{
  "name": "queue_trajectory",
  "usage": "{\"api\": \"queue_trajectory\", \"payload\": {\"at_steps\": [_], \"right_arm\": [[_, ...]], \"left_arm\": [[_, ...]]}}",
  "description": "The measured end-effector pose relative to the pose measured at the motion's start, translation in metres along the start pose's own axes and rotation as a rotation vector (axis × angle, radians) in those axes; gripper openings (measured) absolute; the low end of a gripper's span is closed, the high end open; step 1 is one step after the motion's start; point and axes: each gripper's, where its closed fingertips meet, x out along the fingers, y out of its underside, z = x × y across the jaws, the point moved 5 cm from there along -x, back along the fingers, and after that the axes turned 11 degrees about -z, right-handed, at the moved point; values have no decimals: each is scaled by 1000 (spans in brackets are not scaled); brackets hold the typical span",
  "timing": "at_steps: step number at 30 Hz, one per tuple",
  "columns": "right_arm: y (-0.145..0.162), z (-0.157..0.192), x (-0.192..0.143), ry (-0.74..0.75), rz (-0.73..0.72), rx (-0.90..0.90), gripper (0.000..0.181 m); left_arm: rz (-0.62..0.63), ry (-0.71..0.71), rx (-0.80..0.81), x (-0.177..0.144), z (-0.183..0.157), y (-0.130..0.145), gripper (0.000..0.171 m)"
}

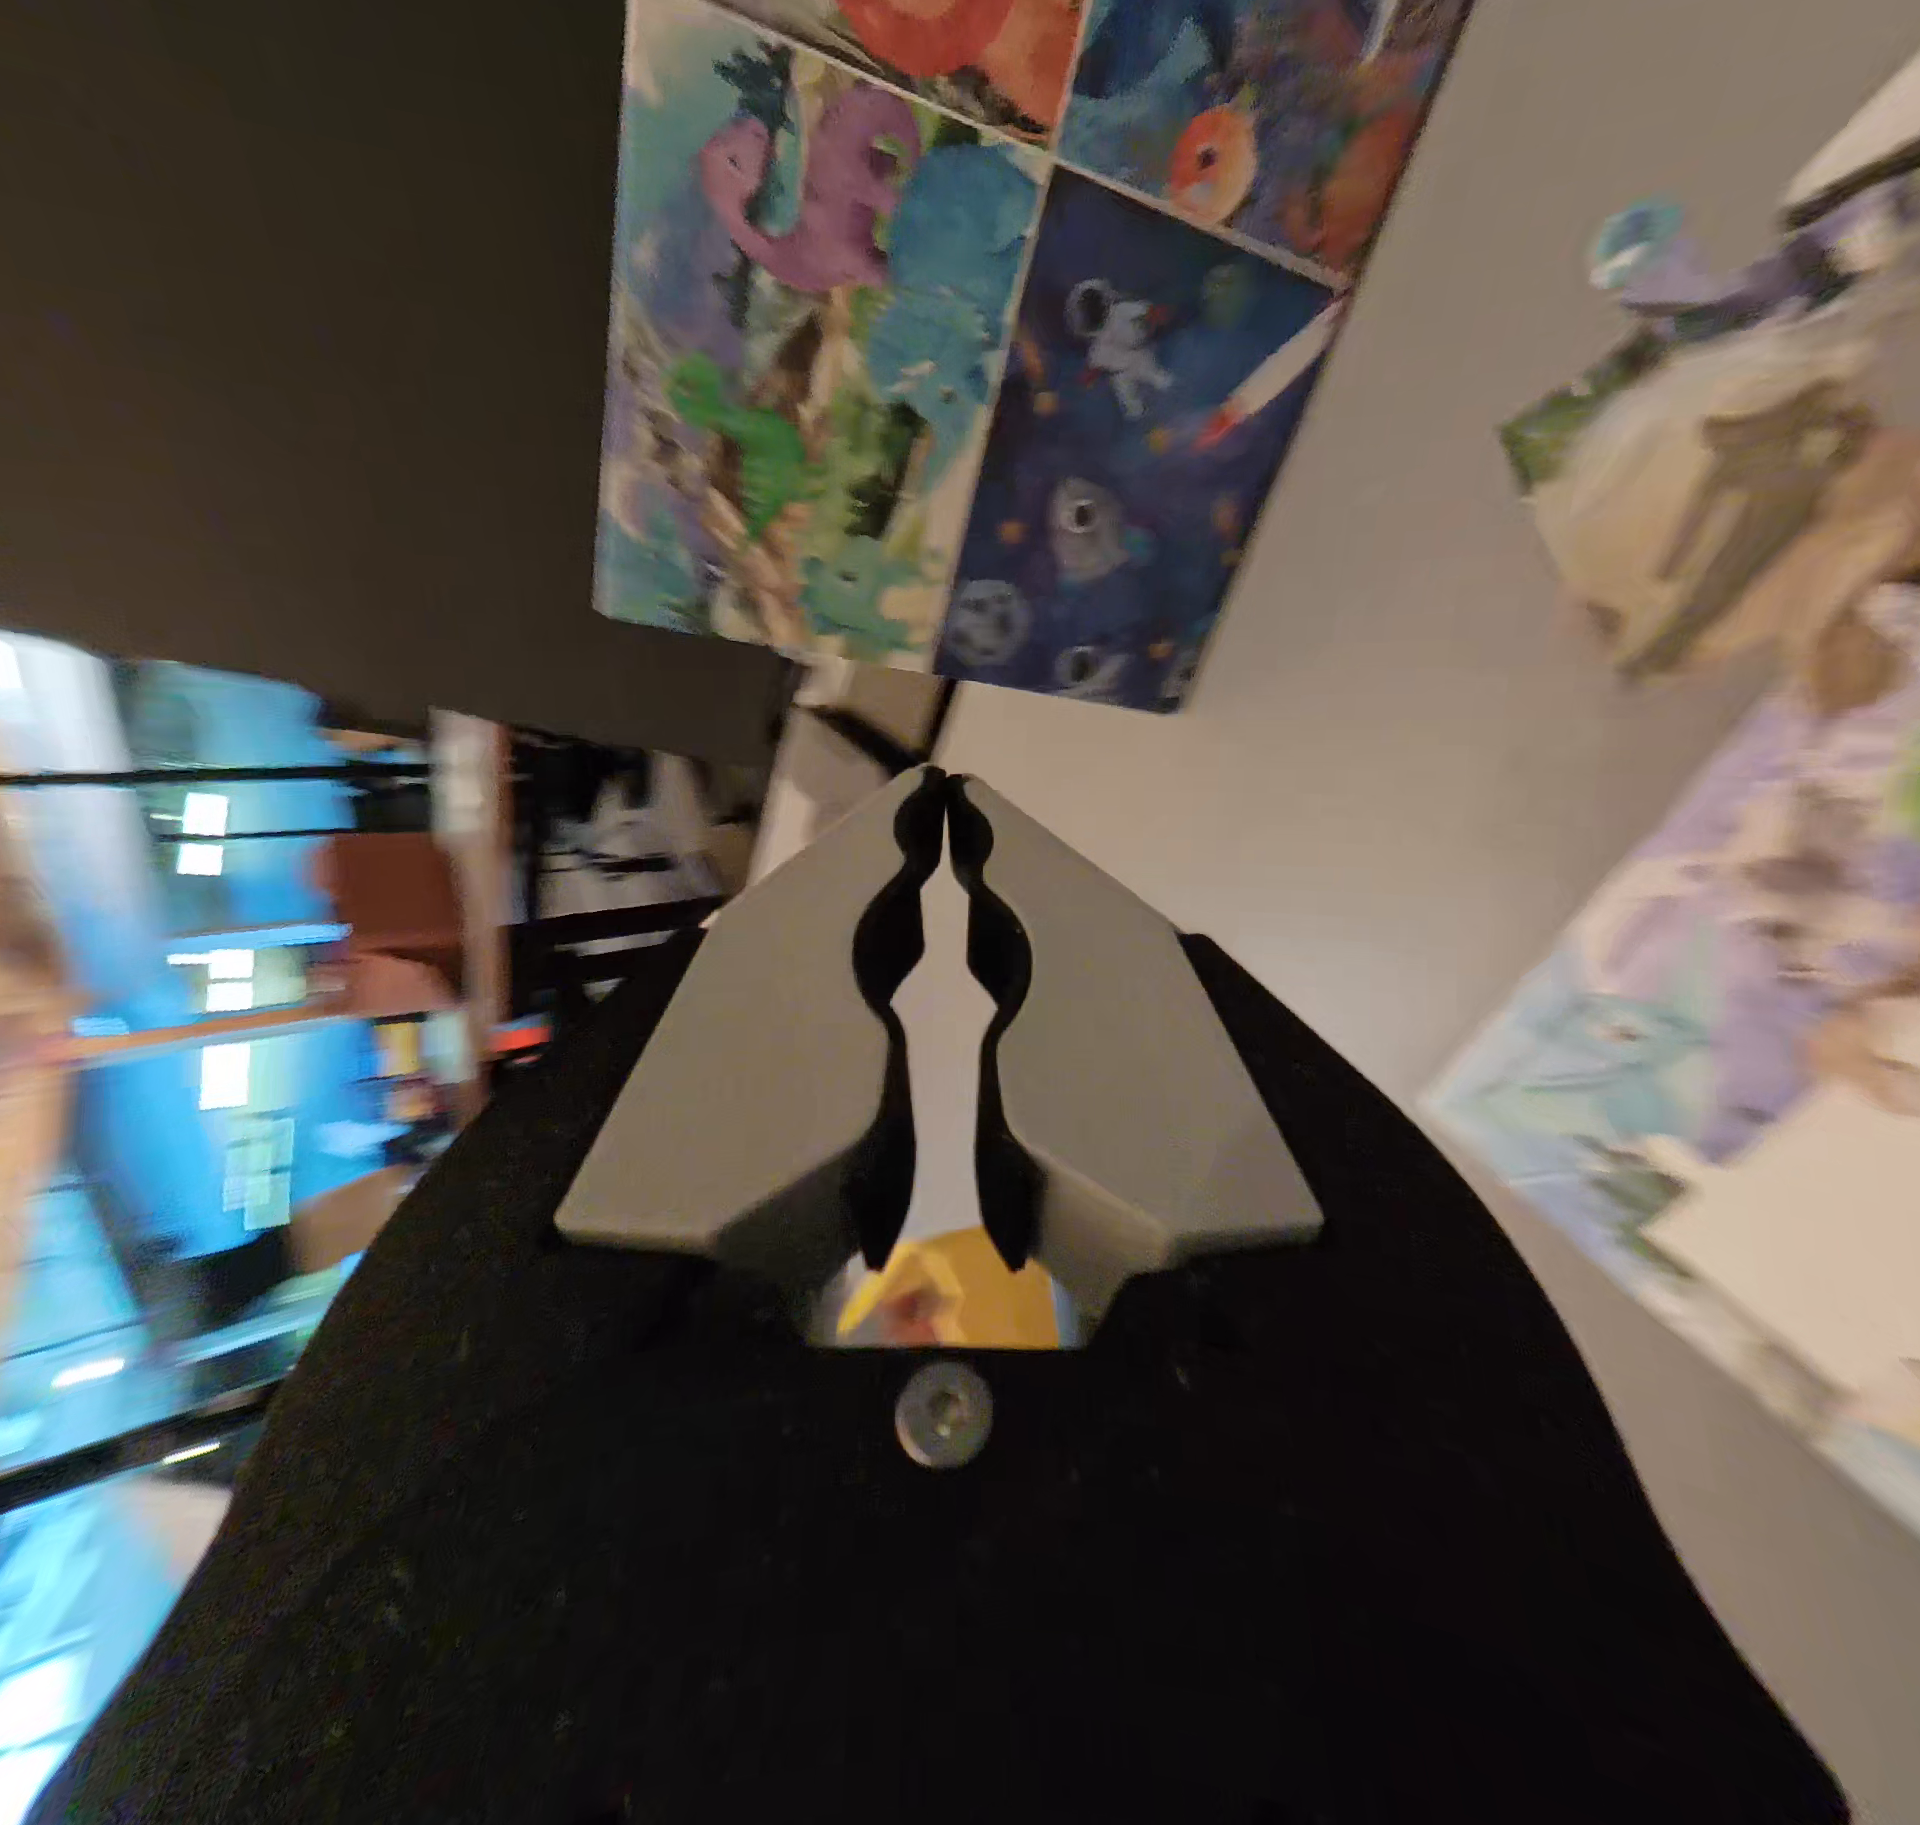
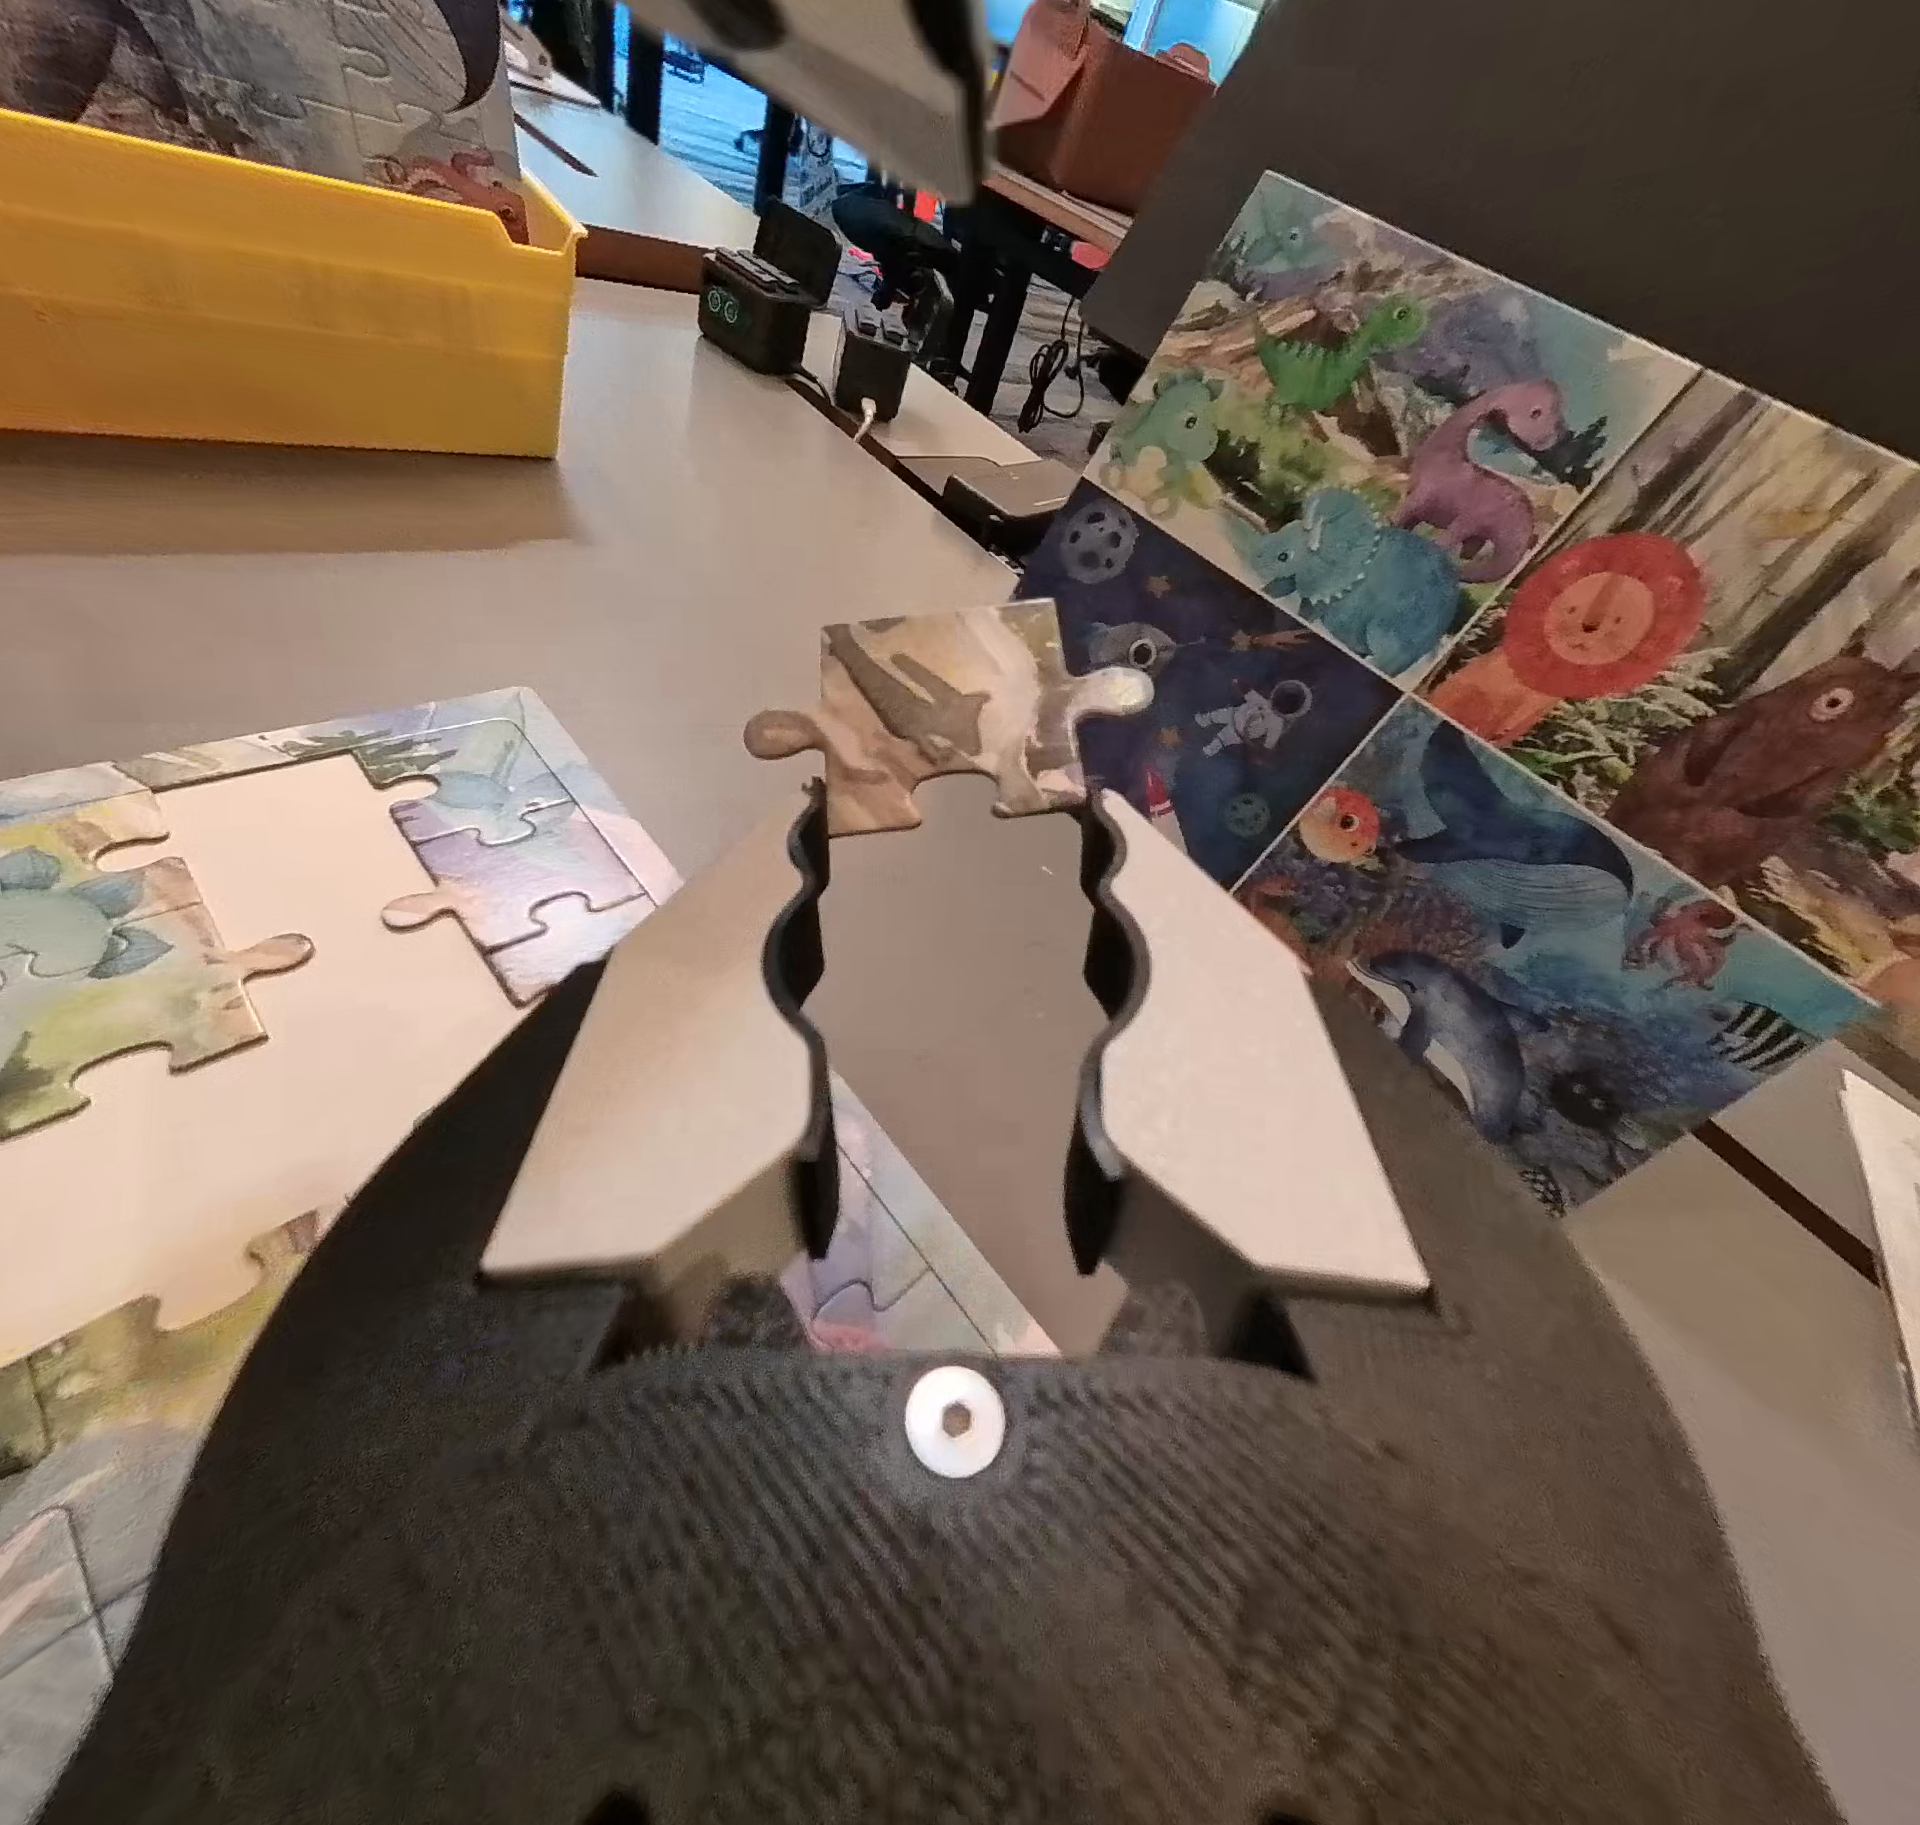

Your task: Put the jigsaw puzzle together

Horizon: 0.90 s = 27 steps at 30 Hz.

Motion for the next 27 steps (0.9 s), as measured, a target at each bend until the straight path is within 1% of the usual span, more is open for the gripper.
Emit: {"api": "queue_trajectory", "payload": {"at_steps": [6, 9, 11, 14, 19, 22, 25, 27], "right_arm": [[-1, 2, 1, -3, -4, -12, 48], [0, 1, 1, -1, -16, 2, 48], [1, 0, 1, 1, -26, 19, 48], [1, -1, 1, -4, -42, 45, 48], [2, 1, 3, -22, -51, 65, 48], [4, 4, 4, -40, -37, 62, 48], [5, 9, 6, -61, -27, 52, 48], [4, 14, 8, -82, -20, 47, 48]], "left_arm": [[-182, 188, -503, -25, -43, 55, 0], [-265, 240, -702, -33, -57, 75, 0], [-322, 268, -794, -34, -65, 83, 0], [-352, 289, -855, -29, -73, 93, 0], [-342, 274, -863, -21, -82, 107, 0], [-330, 239, -866, -14, -83, 117, 0], [-344, 223, -886, -9, -85, 123, 0], [-362, 239, -902, -6, -87, 124, 0]]}}
